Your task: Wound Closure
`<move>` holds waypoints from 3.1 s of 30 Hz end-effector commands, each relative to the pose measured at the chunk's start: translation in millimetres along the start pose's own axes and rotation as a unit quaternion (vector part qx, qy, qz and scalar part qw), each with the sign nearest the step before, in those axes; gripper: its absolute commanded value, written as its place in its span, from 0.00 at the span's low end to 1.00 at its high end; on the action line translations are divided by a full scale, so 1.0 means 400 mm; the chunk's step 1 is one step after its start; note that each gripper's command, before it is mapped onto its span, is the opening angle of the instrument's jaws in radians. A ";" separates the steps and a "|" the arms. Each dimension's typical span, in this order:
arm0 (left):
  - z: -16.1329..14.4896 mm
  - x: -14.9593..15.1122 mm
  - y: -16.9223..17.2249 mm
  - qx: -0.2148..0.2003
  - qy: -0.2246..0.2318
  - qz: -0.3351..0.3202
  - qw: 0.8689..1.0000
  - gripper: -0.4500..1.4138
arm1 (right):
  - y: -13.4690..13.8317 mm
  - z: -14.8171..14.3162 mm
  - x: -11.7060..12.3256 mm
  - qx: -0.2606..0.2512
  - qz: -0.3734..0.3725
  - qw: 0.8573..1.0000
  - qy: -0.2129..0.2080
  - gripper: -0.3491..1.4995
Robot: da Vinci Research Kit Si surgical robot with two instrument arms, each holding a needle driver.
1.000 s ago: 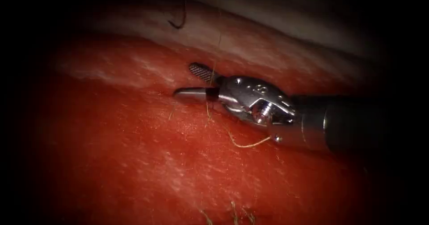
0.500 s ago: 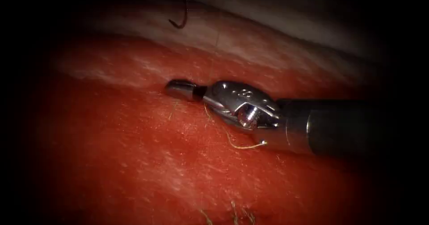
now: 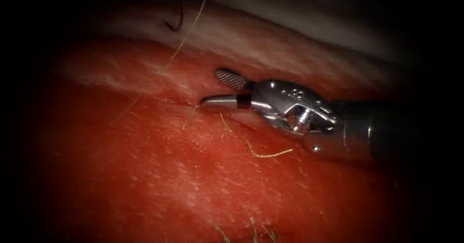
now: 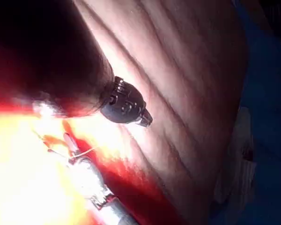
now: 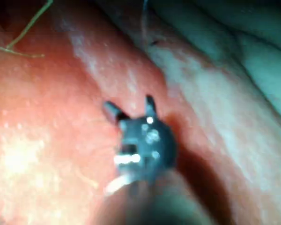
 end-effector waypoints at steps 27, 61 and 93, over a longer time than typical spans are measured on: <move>0.0415 -0.0527 -0.0058 0.013 -0.149 -0.066 0.987 0.57 | 0.0063 -0.0156 -0.0003 -0.032 -0.007 0.999 0.003 0.99; 0.0133 -0.0261 0.0447 -0.048 -0.165 -0.091 0.981 0.58 | -0.0003 -0.0326 0.0082 -0.056 -0.083 0.993 -0.059 0.95; 0.0382 -0.0335 0.0611 -0.047 -0.275 -0.106 0.954 0.60 | -0.0013 -0.0350 0.0072 -0.105 -0.104 0.983 -0.113 0.95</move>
